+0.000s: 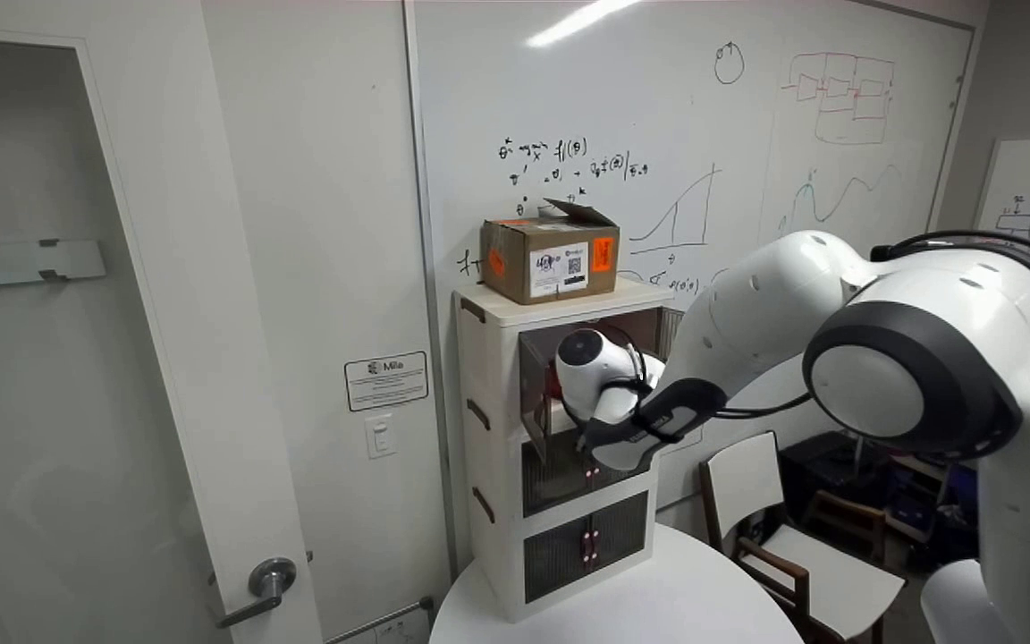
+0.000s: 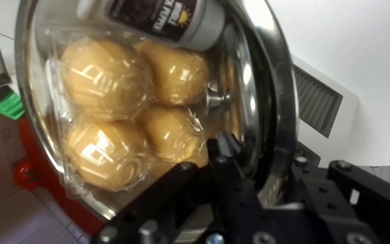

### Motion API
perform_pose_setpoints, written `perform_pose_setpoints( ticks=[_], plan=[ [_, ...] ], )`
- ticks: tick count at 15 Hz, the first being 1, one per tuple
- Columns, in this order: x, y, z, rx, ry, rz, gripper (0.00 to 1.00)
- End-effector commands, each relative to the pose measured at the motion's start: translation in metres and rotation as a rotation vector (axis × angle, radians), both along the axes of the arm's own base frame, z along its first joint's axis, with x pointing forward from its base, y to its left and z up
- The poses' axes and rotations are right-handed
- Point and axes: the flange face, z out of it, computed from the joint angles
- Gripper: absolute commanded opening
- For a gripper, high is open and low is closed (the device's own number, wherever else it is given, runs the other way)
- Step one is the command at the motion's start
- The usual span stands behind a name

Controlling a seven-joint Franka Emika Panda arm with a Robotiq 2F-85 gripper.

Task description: Transfer the bowl to the open cabinet

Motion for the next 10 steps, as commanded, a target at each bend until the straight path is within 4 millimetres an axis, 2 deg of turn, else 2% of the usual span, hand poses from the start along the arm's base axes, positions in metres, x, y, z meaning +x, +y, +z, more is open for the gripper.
perform_pose_setpoints(
  ticks=[1,2,3,4,7,10],
  plan=[
    [0.027,0.014,0.038,-0.015,-0.038,-0.030,0.06],
    [0.037,0.014,0.044,0.011,-0.051,-0.052,0.06],
    [0.020,0.015,0.030,0.005,-0.030,-0.016,0.06],
    [0.024,0.017,0.033,0.006,-0.033,-0.012,0.24],
    [0.024,0.015,0.024,0.006,-0.022,-0.013,0.24],
    [0.024,0.015,0.023,0.007,-0.019,-0.013,0.24]
  ],
)
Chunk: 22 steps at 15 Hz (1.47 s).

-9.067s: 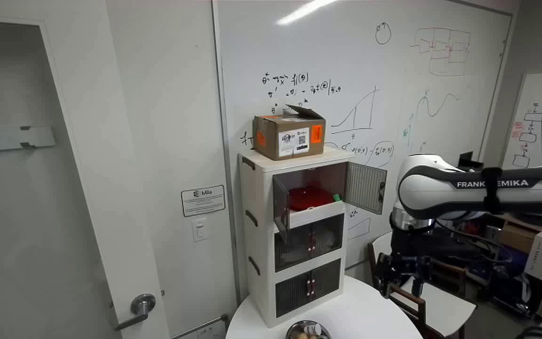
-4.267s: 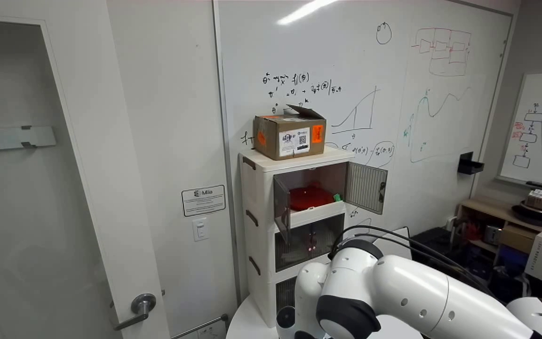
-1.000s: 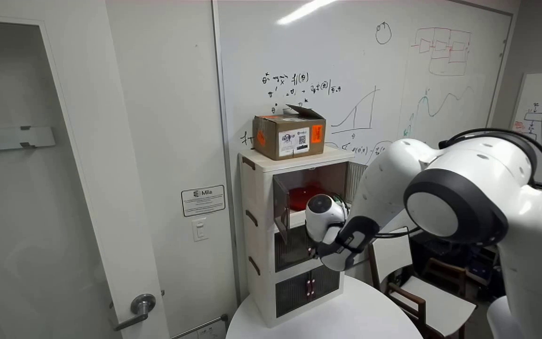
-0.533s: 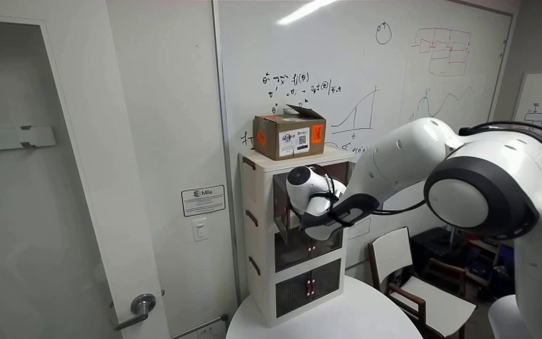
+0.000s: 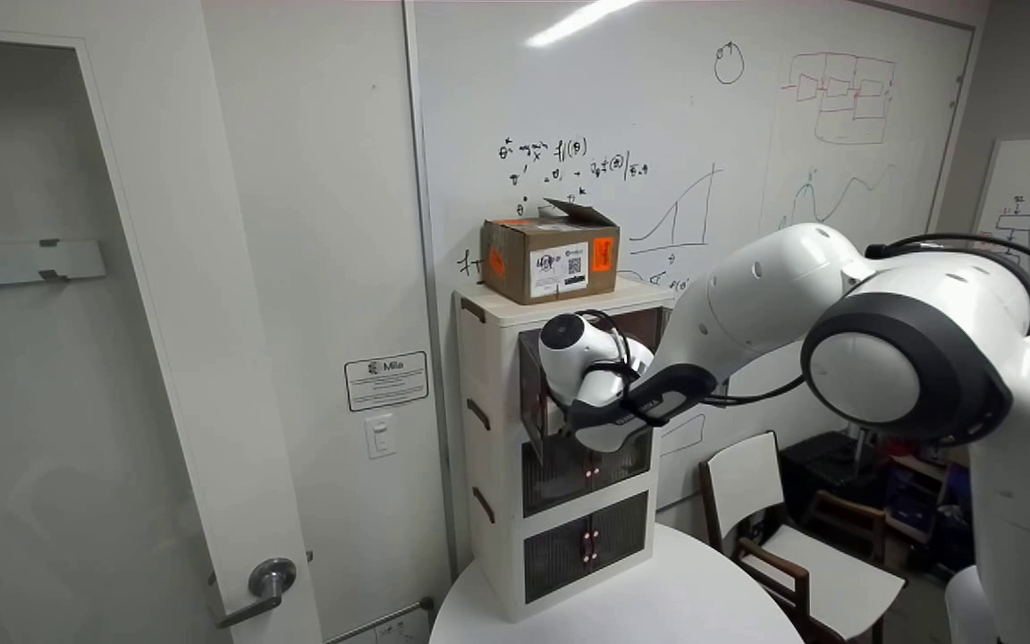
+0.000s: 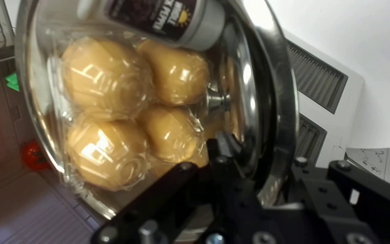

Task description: Transfer the bowl to the open cabinet

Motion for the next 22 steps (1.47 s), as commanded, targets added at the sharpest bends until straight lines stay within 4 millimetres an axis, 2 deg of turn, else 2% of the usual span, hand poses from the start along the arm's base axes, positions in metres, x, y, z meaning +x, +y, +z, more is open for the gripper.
perform_pose_setpoints(
  ticks=[1,5,11,17,22],
  plan=[
    [0.000,0.001,0.003,-0.001,-0.005,0.001,0.06],
    [0.002,-0.016,-0.009,0.022,-0.017,-0.043,0.06],
    [0.016,-0.053,-0.003,-0.018,-0.072,-0.080,0.06],
    [0.051,-0.075,0.011,0.010,-0.118,-0.124,0.06],
    [0.084,-0.090,0.005,-0.028,-0.120,-0.131,0.06]
  ],
)
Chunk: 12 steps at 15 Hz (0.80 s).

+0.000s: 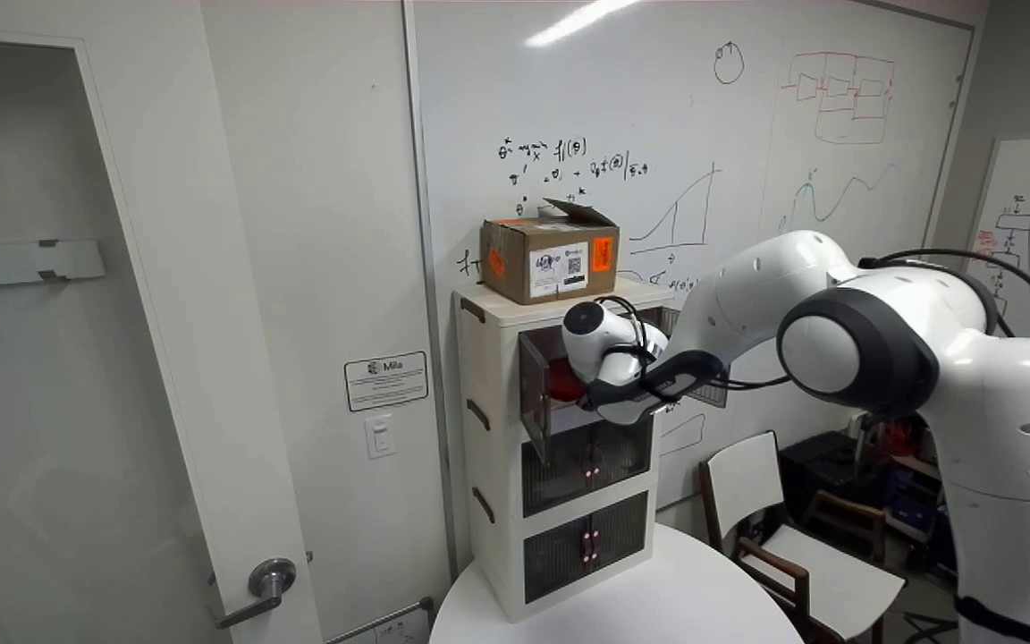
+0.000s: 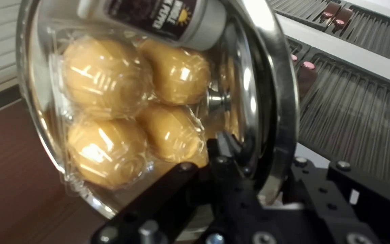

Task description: Transfer the bowl to the open cabinet

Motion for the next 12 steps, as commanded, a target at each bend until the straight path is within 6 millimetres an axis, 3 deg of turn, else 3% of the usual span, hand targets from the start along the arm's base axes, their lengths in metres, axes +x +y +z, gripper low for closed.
perform_pose_setpoints(
  ticks=[1,12],
  plan=[
    [0.032,-0.004,0.000,-0.062,0.003,-0.001,0.06],
    [0.068,0.021,-0.002,-0.251,0.073,0.132,0.06]
  ],
)
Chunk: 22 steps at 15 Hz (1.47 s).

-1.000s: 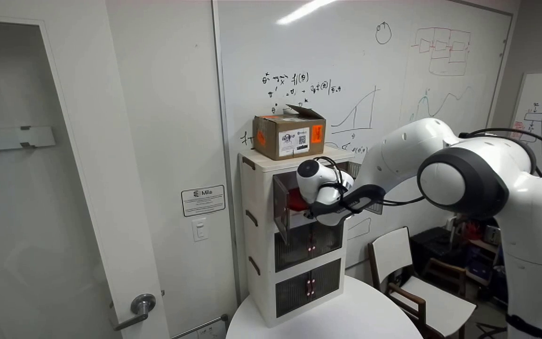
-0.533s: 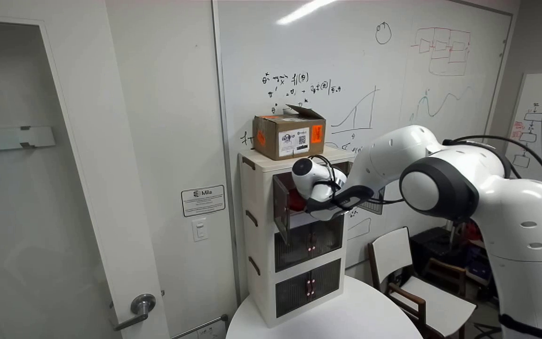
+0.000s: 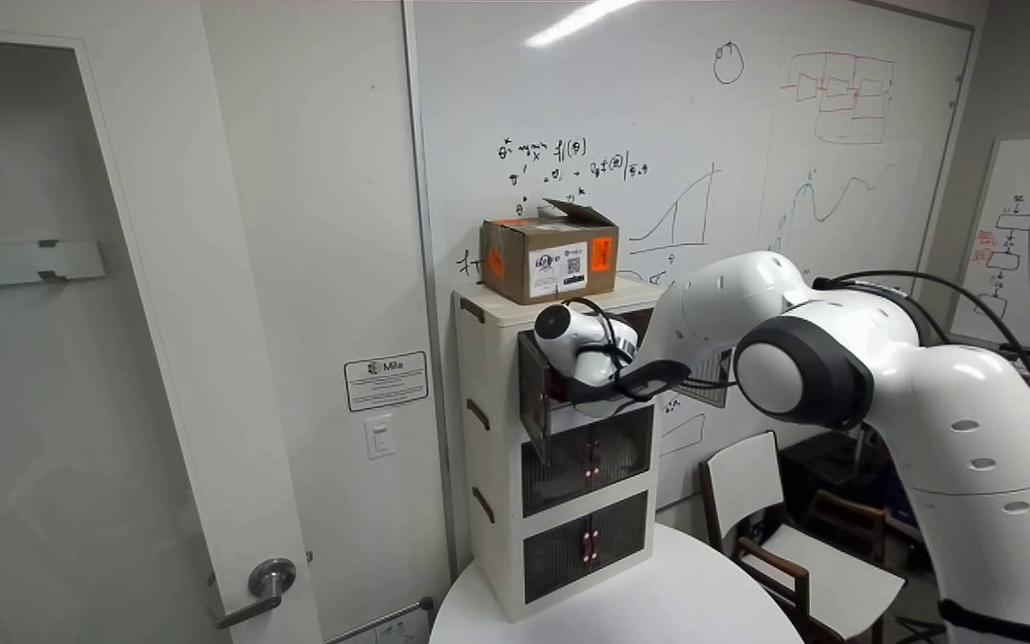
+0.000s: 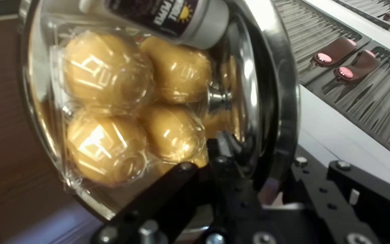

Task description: Transfer the bowl to the open cabinet

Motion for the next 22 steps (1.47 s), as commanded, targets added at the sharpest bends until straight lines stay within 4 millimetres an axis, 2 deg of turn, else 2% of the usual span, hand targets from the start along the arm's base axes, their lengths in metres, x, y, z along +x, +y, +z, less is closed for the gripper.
perform_pose_setpoints(
  ticks=[1,9,13,20,21,22],
  plan=[
    [0.020,0.007,-0.003,-0.053,0.025,0.049,0.06],
    [0.043,0.004,-0.014,-0.115,-0.008,0.124,0.06],
    [0.061,-0.006,-0.021,-0.062,-0.044,0.128,0.06],
    [0.090,-0.033,-0.001,0.072,-0.119,0.063,0.06],
    [0.091,-0.037,0.000,0.089,-0.119,0.046,0.49],
    [0.093,-0.039,-0.002,0.099,-0.118,0.036,0.51]
  ],
)
